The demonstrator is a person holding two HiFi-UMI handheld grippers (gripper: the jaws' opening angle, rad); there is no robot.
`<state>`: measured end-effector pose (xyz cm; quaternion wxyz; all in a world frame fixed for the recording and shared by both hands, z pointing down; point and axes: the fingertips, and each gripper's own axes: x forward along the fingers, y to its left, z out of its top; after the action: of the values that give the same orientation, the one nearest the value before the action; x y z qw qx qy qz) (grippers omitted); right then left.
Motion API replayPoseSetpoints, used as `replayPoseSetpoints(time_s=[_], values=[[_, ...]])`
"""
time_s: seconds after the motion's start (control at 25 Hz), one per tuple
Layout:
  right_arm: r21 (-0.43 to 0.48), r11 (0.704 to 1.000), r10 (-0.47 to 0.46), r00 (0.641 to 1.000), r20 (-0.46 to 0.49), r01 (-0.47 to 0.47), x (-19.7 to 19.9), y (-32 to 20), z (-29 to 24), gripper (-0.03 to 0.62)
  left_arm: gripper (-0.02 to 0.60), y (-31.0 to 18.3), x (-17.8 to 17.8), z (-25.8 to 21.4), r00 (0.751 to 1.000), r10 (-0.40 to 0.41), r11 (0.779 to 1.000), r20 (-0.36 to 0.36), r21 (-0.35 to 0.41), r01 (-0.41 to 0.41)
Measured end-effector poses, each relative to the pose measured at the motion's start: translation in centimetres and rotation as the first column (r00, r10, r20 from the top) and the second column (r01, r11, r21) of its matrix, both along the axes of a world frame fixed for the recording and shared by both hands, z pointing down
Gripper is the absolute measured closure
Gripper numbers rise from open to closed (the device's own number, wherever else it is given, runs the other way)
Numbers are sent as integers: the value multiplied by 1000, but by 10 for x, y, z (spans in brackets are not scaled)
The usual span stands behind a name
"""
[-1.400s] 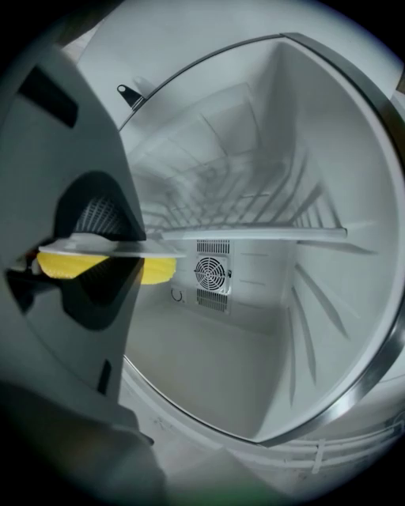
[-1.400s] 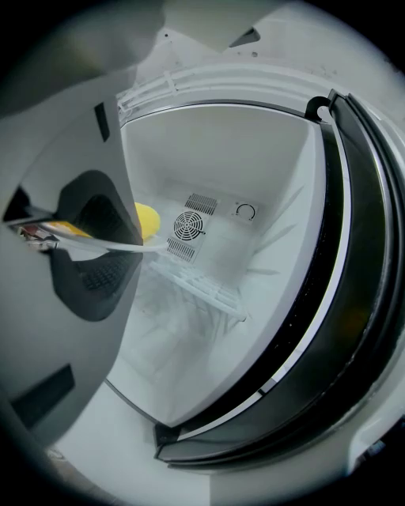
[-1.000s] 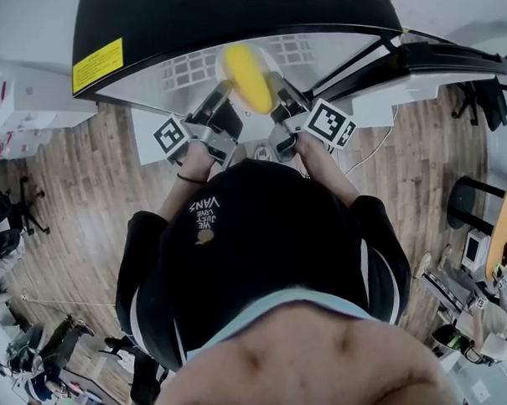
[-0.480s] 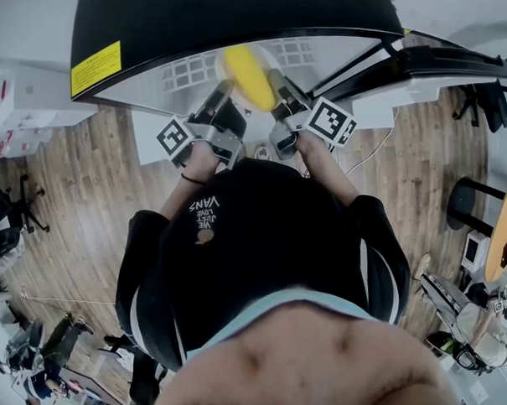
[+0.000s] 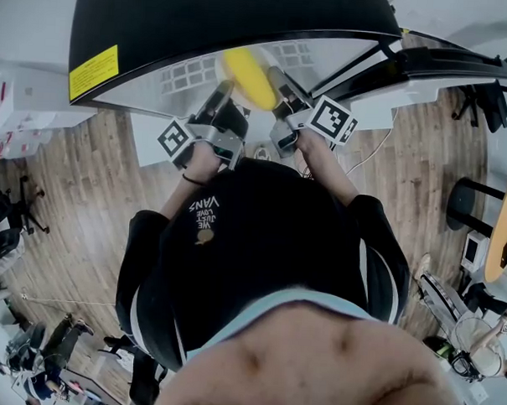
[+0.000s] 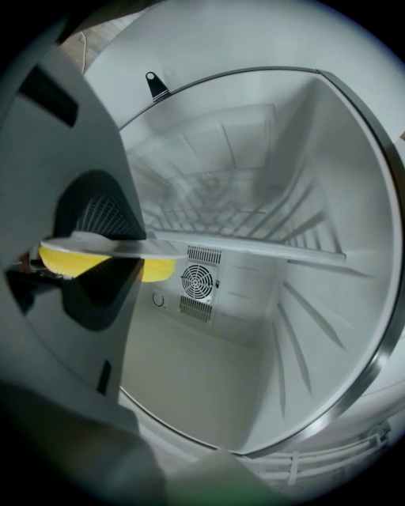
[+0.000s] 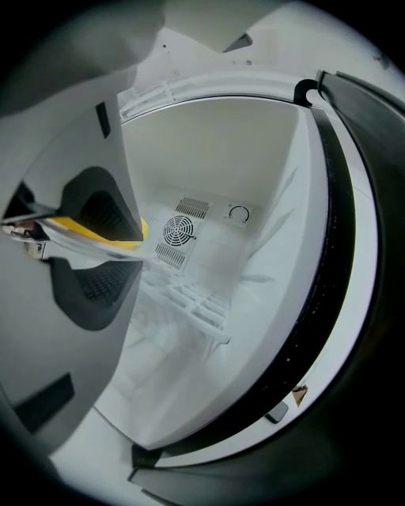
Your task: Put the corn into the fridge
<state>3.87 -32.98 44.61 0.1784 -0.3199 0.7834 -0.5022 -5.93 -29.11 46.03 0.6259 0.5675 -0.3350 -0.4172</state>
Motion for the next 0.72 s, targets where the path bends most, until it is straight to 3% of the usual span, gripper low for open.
replayPoseSetpoints(time_s=[0.32,0.72], values=[[7,1000,11,1000,0,-11,5,-1,-1,528,535,0,-3,4,998,-62,997,-19,-39,61],[11,1000,-4,999,-42,5,5,-2,0,560,534,2,3,3,997,-59,997,-56,-51,56]])
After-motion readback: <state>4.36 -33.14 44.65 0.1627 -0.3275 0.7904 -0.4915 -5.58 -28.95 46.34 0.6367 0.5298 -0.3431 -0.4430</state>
